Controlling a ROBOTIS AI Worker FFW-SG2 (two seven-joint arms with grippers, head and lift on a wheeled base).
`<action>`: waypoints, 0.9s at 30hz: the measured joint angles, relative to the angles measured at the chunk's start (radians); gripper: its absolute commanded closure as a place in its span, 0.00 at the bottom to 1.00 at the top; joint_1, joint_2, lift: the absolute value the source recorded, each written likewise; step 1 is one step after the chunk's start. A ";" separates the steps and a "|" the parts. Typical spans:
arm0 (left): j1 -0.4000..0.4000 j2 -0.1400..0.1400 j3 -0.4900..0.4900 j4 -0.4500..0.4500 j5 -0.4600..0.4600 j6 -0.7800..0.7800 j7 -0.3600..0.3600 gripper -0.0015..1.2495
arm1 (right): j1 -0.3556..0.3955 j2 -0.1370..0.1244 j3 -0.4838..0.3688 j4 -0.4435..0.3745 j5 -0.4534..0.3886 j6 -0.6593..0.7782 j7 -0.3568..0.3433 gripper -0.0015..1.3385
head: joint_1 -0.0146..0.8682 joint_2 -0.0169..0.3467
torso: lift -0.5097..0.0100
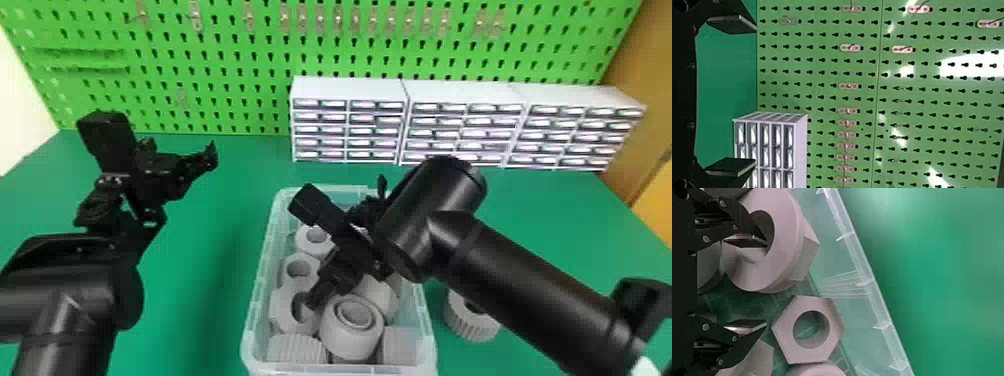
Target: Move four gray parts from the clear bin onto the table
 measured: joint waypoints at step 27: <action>0.000 0.000 -0.002 0.000 0.000 0.000 0.000 0.08 | 0.007 0.012 0.018 0.073 0.034 -0.179 0.000 0.42 | 0.79 0.12 | 0.89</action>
